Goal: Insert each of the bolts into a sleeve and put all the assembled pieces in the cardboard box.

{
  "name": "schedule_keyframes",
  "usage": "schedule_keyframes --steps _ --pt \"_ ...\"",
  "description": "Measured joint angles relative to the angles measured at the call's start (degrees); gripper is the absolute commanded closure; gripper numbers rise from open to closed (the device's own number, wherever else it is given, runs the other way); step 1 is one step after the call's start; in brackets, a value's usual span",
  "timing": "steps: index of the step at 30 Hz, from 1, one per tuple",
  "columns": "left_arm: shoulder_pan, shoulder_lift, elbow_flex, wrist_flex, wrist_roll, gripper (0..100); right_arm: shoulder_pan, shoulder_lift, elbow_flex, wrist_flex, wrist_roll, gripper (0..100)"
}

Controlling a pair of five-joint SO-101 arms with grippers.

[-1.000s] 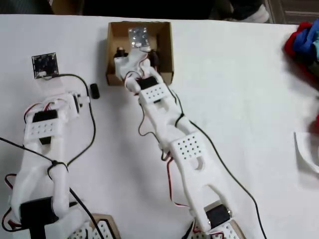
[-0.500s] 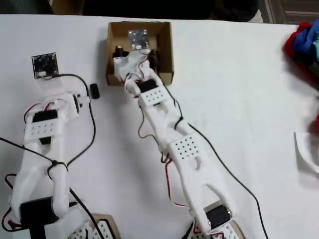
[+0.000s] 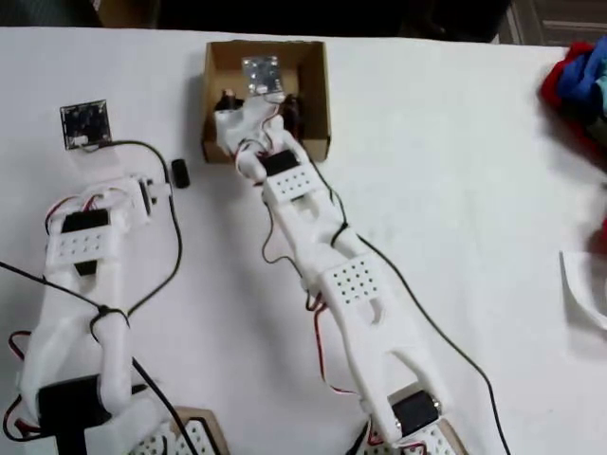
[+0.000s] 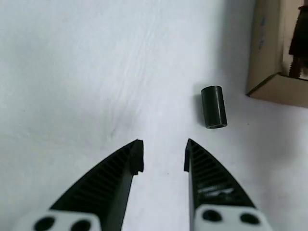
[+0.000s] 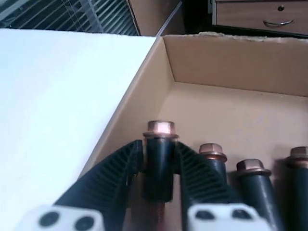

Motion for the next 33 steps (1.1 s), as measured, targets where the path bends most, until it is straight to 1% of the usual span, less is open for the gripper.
schedule_keyframes --steps 9,12,13,16,19,25,29,31,33 --pt "0.00 0.09 0.00 0.00 0.00 84 0.18 0.35 -4.66 1.41 -0.09 87.2" --pt "0.00 0.09 0.00 0.00 0.00 84 0.26 0.53 -9.32 4.57 -0.09 87.8" --pt "0.00 0.09 0.00 0.00 0.00 84 0.35 0.53 -11.16 6.24 -0.09 89.3" --pt "0.00 0.09 0.00 0.00 0.00 84 1.49 0.53 -17.58 12.57 -0.09 97.8" --pt "0.00 0.09 0.00 0.00 0.00 84 3.16 0.44 -22.51 18.29 -0.09 97.3" --pt "0.00 0.09 0.00 0.00 0.00 84 8.53 0.00 -23.30 28.66 -0.09 97.8" --pt "0.00 0.09 0.00 0.09 0.00 84 10.55 -4.66 -23.30 41.85 -0.09 97.4" --pt "0.00 0.09 -0.44 2.11 0.00 84 10.29 -8.44 -23.30 50.20 -0.09 97.4" --pt "0.00 0.09 -2.81 5.98 0.00 84 10.02 -12.13 -23.30 58.55 -0.09 97.4"
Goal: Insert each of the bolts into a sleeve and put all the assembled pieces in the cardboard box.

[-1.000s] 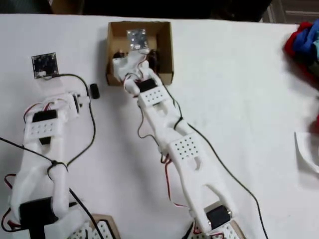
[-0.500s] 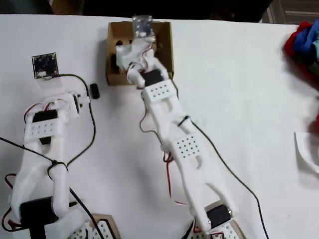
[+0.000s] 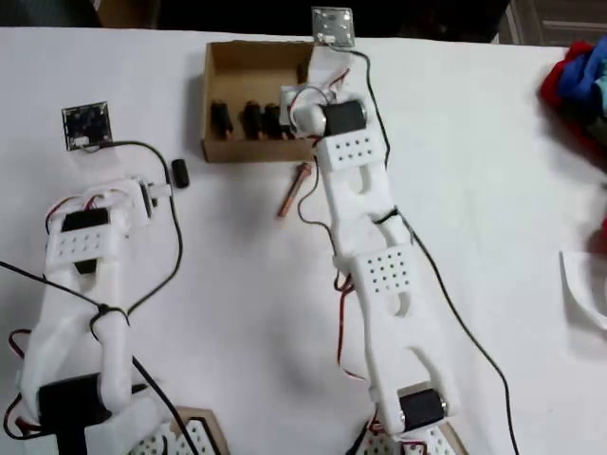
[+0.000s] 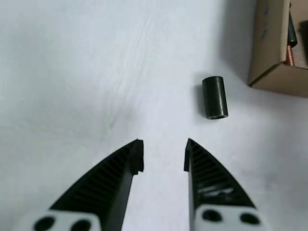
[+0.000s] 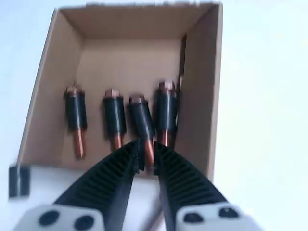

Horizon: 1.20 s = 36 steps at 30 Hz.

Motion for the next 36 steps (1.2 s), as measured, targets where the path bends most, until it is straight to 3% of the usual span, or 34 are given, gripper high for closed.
schedule_keyframes --steps 4,14,18,22,25,28,32,36 --pt "-1.14 0.00 -4.92 7.65 2.11 84 -2.20 -4.66 -0.09 13.19 0.00 97.8" --pt "-9.14 0.00 -8.44 8.26 2.81 84 -3.96 -8.70 1.05 15.30 0.44 97.4" --pt "-14.07 0.00 -10.20 10.73 -0.70 84 -6.77 -16.44 5.71 15.30 10.55 97.4" --pt "-26.02 0.00 -12.22 14.15 -3.08 84 -15.21 -18.46 11.34 15.12 22.77 97.4" --pt "-34.73 0.00 -12.40 14.68 -4.57 84 -18.02 -16.53 13.80 10.99 25.93 97.4" --pt "-40.70 0.00 -12.40 15.38 -6.59 84 -18.29 -10.99 14.51 1.58 25.23 96.2" --pt "-45.63 0.00 -12.40 17.14 -9.32 84 -19.78 -3.08 14.51 -10.90 16.97 83.3" --pt "-48.53 0.00 -12.40 17.58 -10.99 84 -21.63 0.79 14.51 -15.56 9.67 87.0"
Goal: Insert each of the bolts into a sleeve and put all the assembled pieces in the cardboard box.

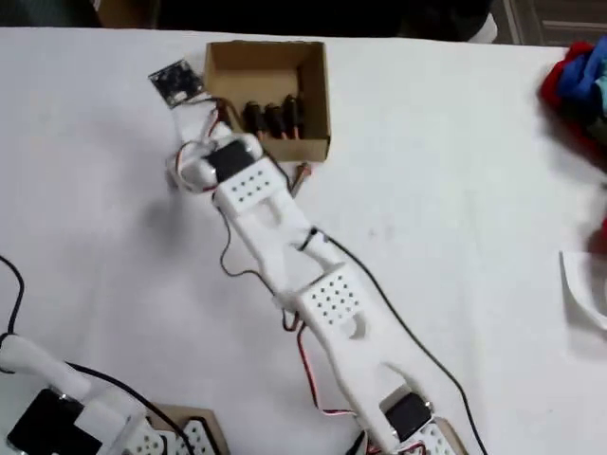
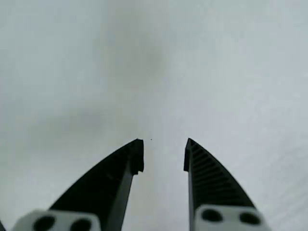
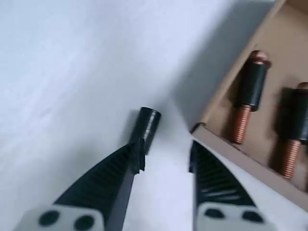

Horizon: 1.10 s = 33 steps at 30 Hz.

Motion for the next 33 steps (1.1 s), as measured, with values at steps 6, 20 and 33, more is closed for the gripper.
schedule_keyframes --steps 6,20,33 --pt "-0.97 0.00 0.00 0.00 -0.26 84 -1.14 2.11 0.35 -4.66 -1.14 88.9" --pt "-1.14 0.00 -0.62 4.84 -0.18 84 -1.05 10.29 0.35 -17.05 -1.14 84.4" --pt "-1.14 0.00 -14.59 13.98 -0.18 84 -3.78 10.73 0.35 -17.41 5.36 93.9"
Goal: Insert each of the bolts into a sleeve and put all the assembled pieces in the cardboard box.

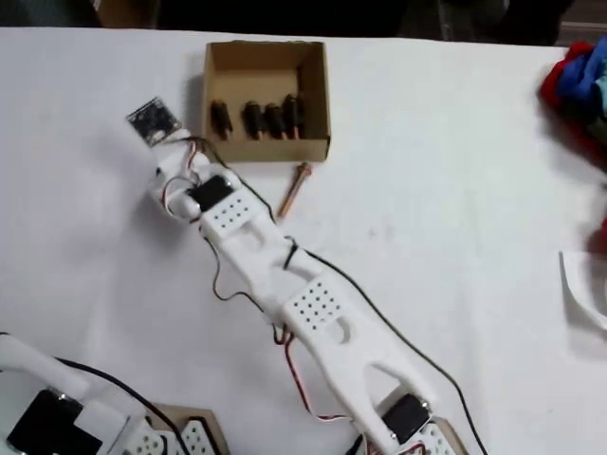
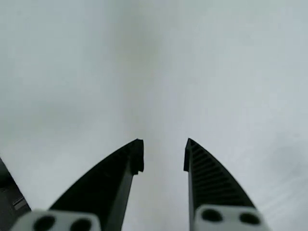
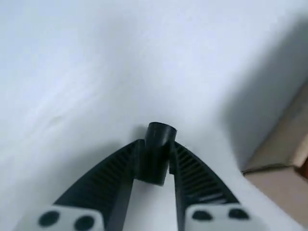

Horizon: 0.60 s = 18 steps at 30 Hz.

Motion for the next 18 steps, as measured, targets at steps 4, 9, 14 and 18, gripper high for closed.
schedule_keyframes --steps 4,9,14,18 --pt "0.00 0.00 -6.33 3.87 2.29 84 0.00 0.00 0.00 0.00 0.88 94.3" --pt "0.00 0.00 -13.80 7.38 5.19 84 0.18 -0.18 -0.26 4.75 1.41 97.5" --pt "0.18 0.00 -16.35 7.82 6.95 84 0.62 -0.35 -3.16 13.19 1.41 97.8" --pt "3.43 0.00 -16.35 7.91 6.95 84 2.73 -0.53 -5.54 21.45 1.49 97.8"
